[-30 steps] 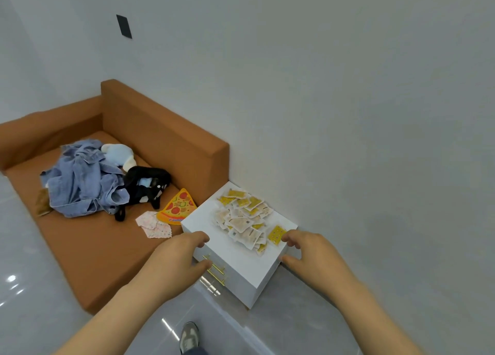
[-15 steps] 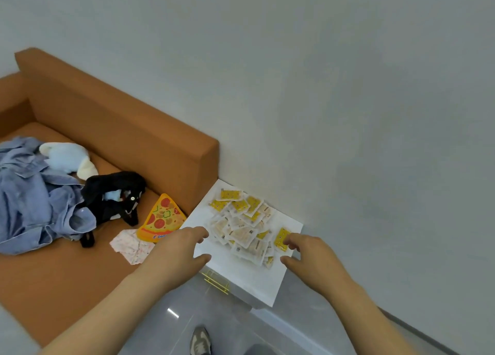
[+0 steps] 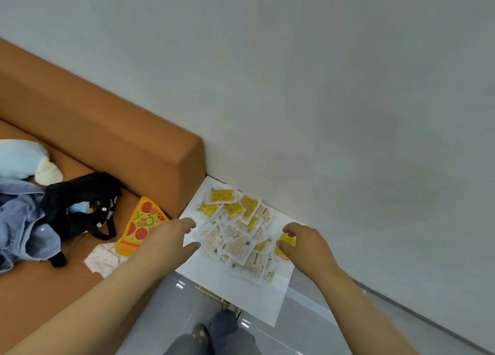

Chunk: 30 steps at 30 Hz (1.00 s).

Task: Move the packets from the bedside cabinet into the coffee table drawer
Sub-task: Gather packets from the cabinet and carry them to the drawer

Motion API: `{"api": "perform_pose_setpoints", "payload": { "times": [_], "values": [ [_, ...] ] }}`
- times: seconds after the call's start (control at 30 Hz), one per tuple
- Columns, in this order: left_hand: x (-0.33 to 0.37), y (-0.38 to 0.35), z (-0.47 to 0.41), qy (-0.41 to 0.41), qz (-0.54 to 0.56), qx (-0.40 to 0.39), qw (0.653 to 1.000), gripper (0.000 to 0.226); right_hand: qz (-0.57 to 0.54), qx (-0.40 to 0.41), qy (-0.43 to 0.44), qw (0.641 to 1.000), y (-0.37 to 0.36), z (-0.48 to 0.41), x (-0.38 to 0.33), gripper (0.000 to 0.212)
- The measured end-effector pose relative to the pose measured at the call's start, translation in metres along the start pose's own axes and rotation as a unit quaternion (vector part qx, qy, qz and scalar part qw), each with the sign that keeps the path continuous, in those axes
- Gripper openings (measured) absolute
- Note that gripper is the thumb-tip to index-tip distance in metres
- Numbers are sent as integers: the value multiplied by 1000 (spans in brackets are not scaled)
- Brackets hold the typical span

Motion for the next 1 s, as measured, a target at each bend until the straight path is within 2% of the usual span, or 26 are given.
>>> {"api": "perform_pose_setpoints", "payload": {
  "times": [0.47,0.6,0.77,1.0],
  "values": [
    [-27,-79,-184,8,-29,-46,998,53,-10,-27,-93,995,-74,-146,47,53],
    [-32,-107,-229,6,-58,-58,997,56,-31,-14,-137,990,-103,-179,65,61],
    [-41,-140,-268,23,-81,-65,994,48,-62,2,-186,981,-136,-212,88,66],
    [-58,-182,-303,79,-51,-78,992,62,-115,67,-250,959,-156,-248,107,82]
  ]
}}
Point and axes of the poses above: each hand's wrist, its own z-axis away from the middle knuckle, its own y-axis out of the back of the hand, x = y × z, the point moved 8 cm from there along -z, towards the middle knuckle, and after that the axes turned 13 degrees about -z, right-handed, at the moved point
